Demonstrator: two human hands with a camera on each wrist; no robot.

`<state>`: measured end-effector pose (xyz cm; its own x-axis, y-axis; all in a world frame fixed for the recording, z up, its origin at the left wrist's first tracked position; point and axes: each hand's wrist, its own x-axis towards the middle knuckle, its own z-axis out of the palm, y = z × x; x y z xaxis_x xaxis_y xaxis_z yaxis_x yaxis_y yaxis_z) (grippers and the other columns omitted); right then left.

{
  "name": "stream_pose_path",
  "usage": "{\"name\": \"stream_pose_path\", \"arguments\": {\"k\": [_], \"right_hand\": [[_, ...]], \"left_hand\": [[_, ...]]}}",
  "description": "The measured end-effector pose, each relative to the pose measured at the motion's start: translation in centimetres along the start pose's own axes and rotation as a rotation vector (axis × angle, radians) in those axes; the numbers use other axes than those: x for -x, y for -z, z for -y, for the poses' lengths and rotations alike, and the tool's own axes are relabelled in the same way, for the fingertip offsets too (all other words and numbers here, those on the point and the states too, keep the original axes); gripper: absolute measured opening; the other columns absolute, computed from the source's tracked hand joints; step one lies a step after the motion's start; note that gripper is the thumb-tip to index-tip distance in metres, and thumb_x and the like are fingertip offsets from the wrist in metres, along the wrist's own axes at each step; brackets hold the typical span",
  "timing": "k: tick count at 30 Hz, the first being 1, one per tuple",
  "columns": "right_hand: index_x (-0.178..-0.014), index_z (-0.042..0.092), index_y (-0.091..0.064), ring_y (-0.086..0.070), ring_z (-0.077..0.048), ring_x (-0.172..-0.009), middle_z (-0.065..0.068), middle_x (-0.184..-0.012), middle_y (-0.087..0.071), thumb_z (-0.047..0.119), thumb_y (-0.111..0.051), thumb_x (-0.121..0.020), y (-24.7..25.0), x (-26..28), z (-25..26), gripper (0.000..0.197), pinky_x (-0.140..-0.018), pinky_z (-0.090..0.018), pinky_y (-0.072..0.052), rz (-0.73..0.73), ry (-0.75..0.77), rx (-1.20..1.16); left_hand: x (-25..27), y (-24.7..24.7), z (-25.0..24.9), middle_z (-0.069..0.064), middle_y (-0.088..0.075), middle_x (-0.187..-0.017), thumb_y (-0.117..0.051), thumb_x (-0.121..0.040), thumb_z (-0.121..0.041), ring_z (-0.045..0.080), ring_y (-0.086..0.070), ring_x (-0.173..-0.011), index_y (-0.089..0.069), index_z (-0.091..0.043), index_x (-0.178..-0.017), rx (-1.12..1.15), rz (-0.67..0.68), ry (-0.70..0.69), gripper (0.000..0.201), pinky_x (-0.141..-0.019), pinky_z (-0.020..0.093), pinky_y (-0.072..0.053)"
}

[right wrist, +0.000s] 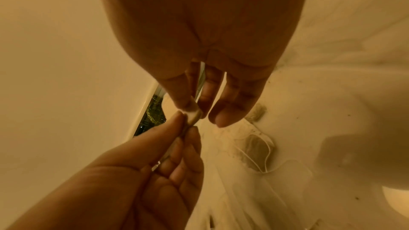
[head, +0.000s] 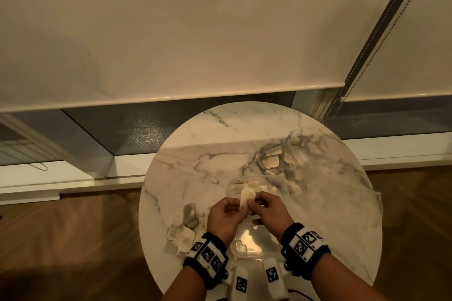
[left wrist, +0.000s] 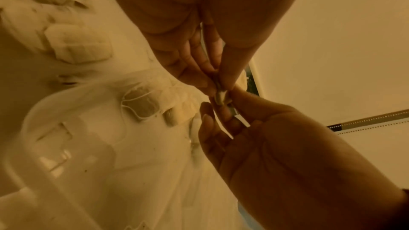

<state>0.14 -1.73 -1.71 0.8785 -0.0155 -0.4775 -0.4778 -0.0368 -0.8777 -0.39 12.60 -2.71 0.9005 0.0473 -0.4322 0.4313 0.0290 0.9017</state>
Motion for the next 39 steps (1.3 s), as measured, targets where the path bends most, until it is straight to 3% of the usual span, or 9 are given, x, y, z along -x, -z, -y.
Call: {"name": "stream_pose_path", "arguments": {"k": [3,6,8,14,19,22,31,34,39], "right_hand": [[-0.092,0.012,-0.067,-0.066,-0.017,-0.076,-0.007,-0.082,-0.067,0.014,-0.064,-0.094,0.7,-0.2,-0.4,0.004,-0.063,-0.033,-0.057,-0.035,-0.014,0.025],[-0.087,0.010,-0.066,-0.064,-0.017,-0.072,-0.005,-0.076,-0.065,0.015,-0.064,-0.094,1.5,-0.6,-0.6,0.009,-0.063,-0.035,-0.057,-0.068,-0.021,0.065],[-0.084,0.010,-0.066,-0.062,-0.017,-0.070,-0.004,-0.073,-0.064,0.015,-0.063,-0.094,2.1,-1.4,-1.2,0.011,-0.059,-0.034,-0.056,-0.094,-0.041,0.131],[-0.079,0.012,-0.068,-0.067,-0.027,-0.074,-0.010,-0.078,-0.068,0.018,-0.061,-0.091,3.6,-5.2,-3.0,0.015,-0.070,-0.047,-0.061,-0.120,-0.182,0.388],[-0.083,0.025,-0.069,-0.068,-0.024,-0.077,-0.006,-0.087,-0.070,0.025,-0.067,-0.084,2.8,-7.3,-3.4,0.003,-0.067,-0.043,-0.062,-0.131,-0.276,0.412],[-0.082,0.029,-0.068,-0.068,-0.022,-0.080,-0.001,-0.086,-0.071,0.032,-0.069,-0.080,2.5,-8.4,-4.2,0.003,-0.074,-0.041,-0.062,-0.133,-0.300,0.462],[-0.068,0.022,-0.067,-0.071,-0.027,-0.074,-0.005,-0.073,-0.072,0.022,-0.070,-0.078,2.1,-10.0,-4.8,0.011,-0.077,-0.041,-0.061,-0.157,-0.263,0.516],[-0.076,0.023,-0.066,-0.069,-0.024,-0.081,-0.004,-0.080,-0.071,0.018,-0.069,-0.082,1.9,-9.6,-3.8,0.009,-0.081,-0.034,-0.058,-0.149,-0.217,0.545],[-0.097,0.014,-0.071,-0.068,-0.023,-0.082,-0.004,-0.084,-0.069,0.012,-0.069,-0.084,2.0,-9.8,-3.4,0.014,-0.077,-0.029,-0.056,-0.179,-0.171,0.495]], "left_hand": [[0.0,-0.3,0.7,0.011,-0.072,-0.083,-0.079,-0.079,-0.012,0.019,-0.069,-0.075,-0.068,-0.007,-0.093,-0.047,-0.020,0.011,0.018,-0.068,0.026,-0.055],[-0.5,-0.3,1.2,0.003,-0.073,-0.083,-0.080,-0.076,-0.014,0.019,-0.069,-0.082,-0.069,-0.015,-0.085,-0.129,-0.134,-0.009,0.014,-0.077,0.030,-0.057],[-0.7,-0.1,1.3,-0.003,-0.071,-0.085,-0.079,-0.077,-0.018,0.014,-0.066,-0.082,-0.068,-0.020,-0.085,-0.202,-0.231,-0.006,0.014,-0.075,0.026,-0.055],[-1.8,0.4,3.0,-0.002,-0.062,-0.107,-0.076,-0.079,-0.016,0.017,-0.060,-0.097,-0.062,-0.020,-0.113,-0.369,-0.307,0.084,0.037,-0.087,0.031,-0.052],[-1.9,0.0,3.7,-0.001,-0.069,-0.101,-0.069,-0.080,-0.007,0.013,-0.064,-0.086,-0.065,-0.019,-0.106,-0.326,-0.309,0.134,0.029,-0.079,0.024,-0.051],[-1.9,0.0,3.6,-0.003,-0.069,-0.096,-0.068,-0.078,-0.005,0.012,-0.063,-0.086,-0.065,-0.019,-0.103,-0.311,-0.316,0.143,0.028,-0.078,0.021,-0.048],[-2.0,-0.1,3.7,-0.003,-0.070,-0.095,-0.068,-0.078,-0.004,0.006,-0.064,-0.082,-0.067,-0.018,-0.101,-0.325,-0.318,0.151,0.028,-0.068,0.010,-0.046],[-1.9,-0.1,3.4,-0.006,-0.068,-0.093,-0.067,-0.078,-0.001,-0.001,-0.060,-0.078,-0.066,-0.020,-0.100,-0.324,-0.310,0.157,0.030,-0.062,0.005,-0.043],[-1.8,-0.2,3.3,-0.009,-0.067,-0.091,-0.063,-0.077,0.003,0.007,-0.062,-0.086,-0.067,-0.020,-0.101,-0.362,-0.311,0.156,0.033,-0.065,0.006,-0.042]]}}
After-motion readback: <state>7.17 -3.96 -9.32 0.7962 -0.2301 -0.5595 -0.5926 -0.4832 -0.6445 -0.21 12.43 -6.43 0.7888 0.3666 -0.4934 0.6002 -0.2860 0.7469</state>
